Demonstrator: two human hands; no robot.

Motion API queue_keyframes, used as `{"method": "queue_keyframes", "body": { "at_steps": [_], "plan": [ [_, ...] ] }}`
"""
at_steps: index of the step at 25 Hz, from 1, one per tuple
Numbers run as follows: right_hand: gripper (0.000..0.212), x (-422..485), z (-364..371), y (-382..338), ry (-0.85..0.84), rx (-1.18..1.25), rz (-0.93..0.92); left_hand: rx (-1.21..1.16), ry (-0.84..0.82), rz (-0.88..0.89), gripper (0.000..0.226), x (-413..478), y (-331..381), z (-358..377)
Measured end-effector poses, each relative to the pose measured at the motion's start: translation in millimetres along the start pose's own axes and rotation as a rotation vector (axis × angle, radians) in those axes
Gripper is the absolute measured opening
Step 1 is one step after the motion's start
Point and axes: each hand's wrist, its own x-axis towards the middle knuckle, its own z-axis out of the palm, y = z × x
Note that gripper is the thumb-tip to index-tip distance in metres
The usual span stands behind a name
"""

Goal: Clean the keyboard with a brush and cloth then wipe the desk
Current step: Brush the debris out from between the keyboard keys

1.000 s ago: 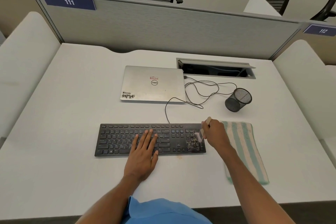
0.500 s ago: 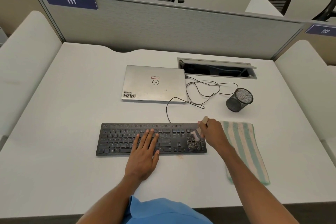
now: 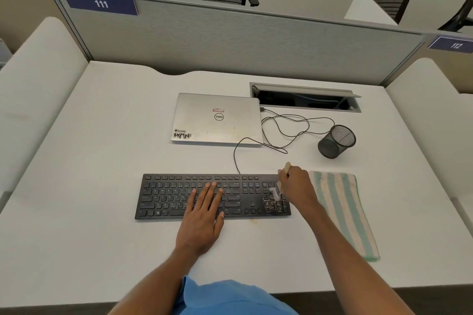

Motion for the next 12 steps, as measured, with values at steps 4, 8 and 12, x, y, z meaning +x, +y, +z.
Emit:
{"method": "queue_keyframes", "body": {
  "at_steps": [4,8,12],
  "plan": [
    [0.043,-1,2,-12,0.086,0.143,-0.042,-0.008,0.000,0.002,0.066,0,0,0],
    [0.041,-7,13,-12,0.079,0.201,-0.066,-0.008,0.004,0.003,0.066,0,0,-1],
    [0.043,-3,10,-12,0.035,0.128,-0.024,-0.019,0.015,0.006,0.066,0,0,0]
  ]
}}
